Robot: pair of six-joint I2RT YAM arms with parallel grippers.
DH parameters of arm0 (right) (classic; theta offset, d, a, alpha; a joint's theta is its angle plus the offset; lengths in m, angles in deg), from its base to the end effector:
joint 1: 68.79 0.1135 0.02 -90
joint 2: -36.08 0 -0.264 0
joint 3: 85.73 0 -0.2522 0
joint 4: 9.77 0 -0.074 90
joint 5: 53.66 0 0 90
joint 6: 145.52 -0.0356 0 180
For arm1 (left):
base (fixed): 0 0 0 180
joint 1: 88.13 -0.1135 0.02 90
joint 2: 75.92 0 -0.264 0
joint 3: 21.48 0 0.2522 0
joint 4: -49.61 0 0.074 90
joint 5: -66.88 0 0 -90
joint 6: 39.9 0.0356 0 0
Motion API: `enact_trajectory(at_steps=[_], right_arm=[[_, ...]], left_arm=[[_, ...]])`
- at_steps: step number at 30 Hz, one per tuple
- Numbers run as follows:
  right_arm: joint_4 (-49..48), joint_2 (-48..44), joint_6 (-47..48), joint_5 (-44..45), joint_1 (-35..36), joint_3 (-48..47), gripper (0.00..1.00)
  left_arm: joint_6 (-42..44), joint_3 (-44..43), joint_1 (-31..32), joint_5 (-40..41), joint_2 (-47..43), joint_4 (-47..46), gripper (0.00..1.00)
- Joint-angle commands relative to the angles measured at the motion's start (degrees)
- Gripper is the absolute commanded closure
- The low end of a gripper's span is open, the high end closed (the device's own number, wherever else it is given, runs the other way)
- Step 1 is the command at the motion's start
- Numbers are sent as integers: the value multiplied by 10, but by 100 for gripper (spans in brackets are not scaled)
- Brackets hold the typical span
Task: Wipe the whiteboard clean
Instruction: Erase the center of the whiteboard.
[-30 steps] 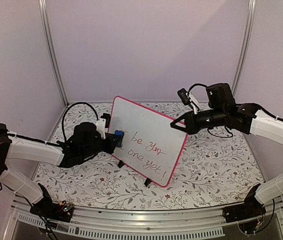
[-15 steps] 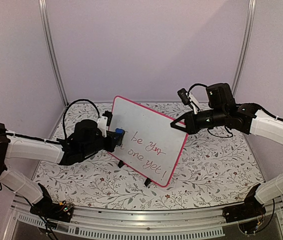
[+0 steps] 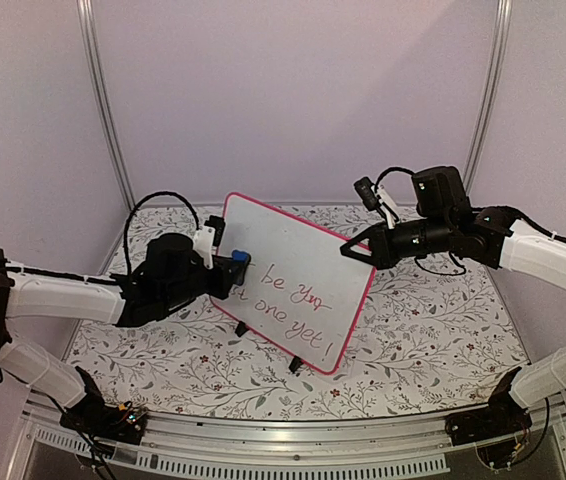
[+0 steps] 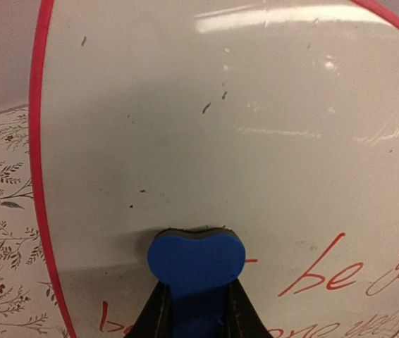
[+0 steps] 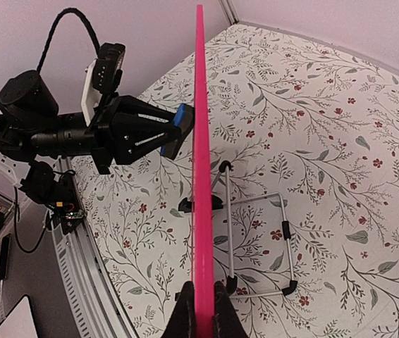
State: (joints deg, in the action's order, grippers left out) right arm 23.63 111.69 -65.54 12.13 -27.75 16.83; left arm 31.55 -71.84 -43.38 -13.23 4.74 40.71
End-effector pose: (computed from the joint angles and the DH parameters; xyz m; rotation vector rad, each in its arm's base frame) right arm 0.2146 0.2061 0.3215 -0.8459 2.0574 0.9598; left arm 0.2148 -0.2044 0.2070 0.3345 1.9522 -0.5621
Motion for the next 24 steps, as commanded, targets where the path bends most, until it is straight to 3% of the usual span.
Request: enact_trajectory(at_steps=[1, 24], right_arm=[[13, 5, 47, -45, 13, 9, 100], [12, 9, 47, -43, 13, 9, 100]], left_arm=[[14, -27, -8, 3, -22, -13, 85], [-16, 61, -11, -4, 5, -59, 85]])
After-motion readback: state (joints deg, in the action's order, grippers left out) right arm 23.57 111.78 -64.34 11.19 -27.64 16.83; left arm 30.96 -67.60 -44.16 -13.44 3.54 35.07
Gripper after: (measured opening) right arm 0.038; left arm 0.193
